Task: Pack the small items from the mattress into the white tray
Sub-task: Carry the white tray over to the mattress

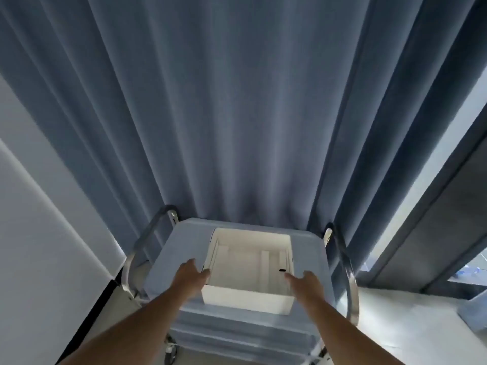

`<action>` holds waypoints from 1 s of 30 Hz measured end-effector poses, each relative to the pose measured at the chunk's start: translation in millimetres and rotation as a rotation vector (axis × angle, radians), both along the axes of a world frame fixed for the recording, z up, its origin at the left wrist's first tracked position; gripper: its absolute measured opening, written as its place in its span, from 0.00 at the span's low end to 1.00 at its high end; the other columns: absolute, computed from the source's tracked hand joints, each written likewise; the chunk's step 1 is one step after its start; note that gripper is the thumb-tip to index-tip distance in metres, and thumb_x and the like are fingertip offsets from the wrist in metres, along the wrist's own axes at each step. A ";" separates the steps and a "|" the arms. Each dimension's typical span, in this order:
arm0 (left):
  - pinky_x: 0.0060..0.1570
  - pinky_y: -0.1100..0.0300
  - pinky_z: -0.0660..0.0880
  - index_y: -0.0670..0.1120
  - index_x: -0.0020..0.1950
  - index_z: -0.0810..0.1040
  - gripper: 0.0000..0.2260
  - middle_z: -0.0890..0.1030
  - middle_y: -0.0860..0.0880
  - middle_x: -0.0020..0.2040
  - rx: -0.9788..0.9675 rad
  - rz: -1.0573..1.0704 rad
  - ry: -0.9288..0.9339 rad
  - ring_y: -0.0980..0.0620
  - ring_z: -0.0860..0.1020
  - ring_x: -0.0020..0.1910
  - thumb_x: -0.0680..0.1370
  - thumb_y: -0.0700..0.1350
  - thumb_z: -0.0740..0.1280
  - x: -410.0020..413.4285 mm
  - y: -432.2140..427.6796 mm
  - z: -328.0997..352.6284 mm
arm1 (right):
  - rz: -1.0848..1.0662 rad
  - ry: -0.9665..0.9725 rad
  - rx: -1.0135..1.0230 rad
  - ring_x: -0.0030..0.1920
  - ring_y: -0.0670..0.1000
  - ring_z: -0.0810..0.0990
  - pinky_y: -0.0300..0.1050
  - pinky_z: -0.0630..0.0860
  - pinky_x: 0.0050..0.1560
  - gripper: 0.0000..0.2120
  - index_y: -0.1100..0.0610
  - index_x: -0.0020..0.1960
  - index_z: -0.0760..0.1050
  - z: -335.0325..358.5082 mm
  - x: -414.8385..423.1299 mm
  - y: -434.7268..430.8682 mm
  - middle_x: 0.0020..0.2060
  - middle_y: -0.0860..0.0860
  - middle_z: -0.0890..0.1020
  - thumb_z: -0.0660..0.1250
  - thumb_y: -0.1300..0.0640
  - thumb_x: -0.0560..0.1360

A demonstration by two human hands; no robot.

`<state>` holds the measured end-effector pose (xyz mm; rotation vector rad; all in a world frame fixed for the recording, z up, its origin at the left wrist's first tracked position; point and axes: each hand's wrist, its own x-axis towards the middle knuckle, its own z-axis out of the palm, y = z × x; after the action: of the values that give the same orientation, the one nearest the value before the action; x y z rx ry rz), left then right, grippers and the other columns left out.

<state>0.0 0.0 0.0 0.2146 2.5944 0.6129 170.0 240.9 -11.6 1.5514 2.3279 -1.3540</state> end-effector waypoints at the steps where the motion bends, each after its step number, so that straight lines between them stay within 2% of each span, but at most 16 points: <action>1: 0.72 0.50 0.68 0.43 0.81 0.58 0.32 0.64 0.41 0.79 -0.002 0.012 -0.019 0.41 0.67 0.75 0.81 0.56 0.63 -10.7 2.2 -5.4 | -0.016 -0.020 -0.025 0.69 0.61 0.74 0.50 0.72 0.63 0.35 0.64 0.77 0.64 -2.7 -8.6 -2.2 0.71 0.60 0.75 0.68 0.44 0.79; 5: 0.72 0.52 0.64 0.40 0.81 0.56 0.34 0.61 0.41 0.80 0.042 0.055 -0.180 0.41 0.64 0.77 0.81 0.54 0.65 -45.4 12.7 -23.1 | -0.094 -0.073 -0.127 0.63 0.61 0.78 0.49 0.75 0.55 0.32 0.65 0.74 0.67 -15.8 -37.3 -13.3 0.66 0.61 0.77 0.70 0.48 0.77; 8: 0.66 0.51 0.70 0.40 0.81 0.55 0.35 0.61 0.42 0.80 0.092 0.105 -0.346 0.40 0.67 0.74 0.81 0.52 0.67 -57.7 18.8 -40.0 | -0.141 -0.134 -0.135 0.56 0.58 0.79 0.48 0.76 0.52 0.30 0.64 0.73 0.66 -26.9 -48.5 -19.3 0.63 0.60 0.78 0.69 0.52 0.77; 10: 0.56 0.51 0.76 0.40 0.80 0.60 0.31 0.68 0.41 0.75 0.103 0.113 -0.406 0.41 0.74 0.65 0.81 0.49 0.67 -65.7 22.6 -48.0 | -0.179 -0.164 -0.130 0.52 0.56 0.79 0.50 0.80 0.55 0.26 0.64 0.71 0.69 -33.3 -52.9 -18.4 0.54 0.57 0.80 0.68 0.53 0.77; 12: 0.52 0.50 0.79 0.39 0.76 0.66 0.25 0.75 0.40 0.67 0.066 0.115 -0.403 0.42 0.77 0.55 0.82 0.46 0.65 -72.5 27.3 -52.5 | -0.216 -0.186 -0.135 0.46 0.55 0.78 0.50 0.79 0.53 0.21 0.65 0.66 0.73 -36.9 -55.3 -15.0 0.44 0.55 0.78 0.67 0.54 0.78; 13: 0.50 0.50 0.80 0.39 0.75 0.68 0.22 0.76 0.40 0.64 0.049 0.111 -0.406 0.42 0.77 0.53 0.82 0.45 0.64 -75.3 28.9 -54.1 | -0.233 -0.199 -0.132 0.45 0.56 0.78 0.50 0.80 0.53 0.19 0.66 0.65 0.73 -38.4 -55.8 -12.3 0.43 0.55 0.77 0.66 0.54 0.79; 15: 0.50 0.49 0.81 0.40 0.73 0.70 0.19 0.77 0.39 0.65 0.048 0.086 -0.419 0.40 0.79 0.54 0.82 0.43 0.61 -81.1 30.9 -60.3 | -0.260 -0.224 -0.136 0.50 0.58 0.80 0.52 0.80 0.57 0.18 0.66 0.65 0.74 -43.6 -55.9 -8.0 0.49 0.57 0.79 0.63 0.56 0.81; 17: 0.55 0.47 0.81 0.44 0.73 0.72 0.19 0.77 0.40 0.67 0.067 0.016 -0.400 0.39 0.79 0.58 0.82 0.41 0.59 -88.1 33.1 -70.7 | -0.284 -0.246 -0.134 0.55 0.57 0.80 0.50 0.78 0.60 0.17 0.67 0.67 0.73 -50.1 -58.5 -6.1 0.51 0.58 0.77 0.60 0.59 0.82; 20: 0.60 0.56 0.76 0.43 0.71 0.75 0.19 0.78 0.41 0.67 0.113 -0.049 -0.301 0.40 0.78 0.61 0.82 0.38 0.57 -92.0 37.5 -75.7 | -0.307 -0.290 -0.055 0.58 0.58 0.82 0.47 0.79 0.57 0.15 0.67 0.66 0.73 -56.2 -60.0 -11.1 0.54 0.58 0.81 0.59 0.60 0.83; 22: 0.58 0.57 0.73 0.43 0.71 0.76 0.19 0.78 0.41 0.67 0.143 -0.053 -0.246 0.40 0.78 0.62 0.83 0.38 0.56 -94.0 43.7 -69.9 | -0.291 -0.294 -0.026 0.59 0.57 0.83 0.46 0.80 0.58 0.15 0.66 0.66 0.73 -55.7 -57.8 -16.4 0.59 0.59 0.82 0.58 0.60 0.83; 25: 0.54 0.57 0.72 0.43 0.70 0.76 0.18 0.79 0.41 0.66 0.188 -0.049 -0.166 0.40 0.77 0.62 0.83 0.38 0.55 -100.0 60.1 -52.7 | -0.299 -0.274 -0.022 0.63 0.59 0.80 0.48 0.77 0.61 0.16 0.66 0.66 0.73 -37.9 -51.1 -21.2 0.62 0.61 0.80 0.56 0.60 0.84; 28: 0.45 0.59 0.73 0.43 0.67 0.78 0.17 0.81 0.41 0.63 0.235 -0.084 -0.111 0.42 0.79 0.55 0.83 0.39 0.55 -108.7 84.9 -26.4 | -0.310 -0.214 0.057 0.66 0.58 0.78 0.48 0.74 0.66 0.16 0.66 0.67 0.75 0.6 -45.9 -18.1 0.65 0.61 0.78 0.55 0.62 0.84; 30: 0.39 0.59 0.72 0.42 0.64 0.79 0.16 0.81 0.42 0.58 0.275 -0.137 -0.076 0.44 0.78 0.49 0.82 0.39 0.55 -115.4 105.7 -4.3 | -0.374 -0.155 0.062 0.63 0.59 0.80 0.47 0.77 0.64 0.16 0.66 0.64 0.77 28.8 -40.5 -6.6 0.63 0.60 0.79 0.56 0.62 0.84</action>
<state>-115.4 105.7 -4.3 0.4439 2.3928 0.9082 129.5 234.4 17.3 2.1086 2.0800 -1.1727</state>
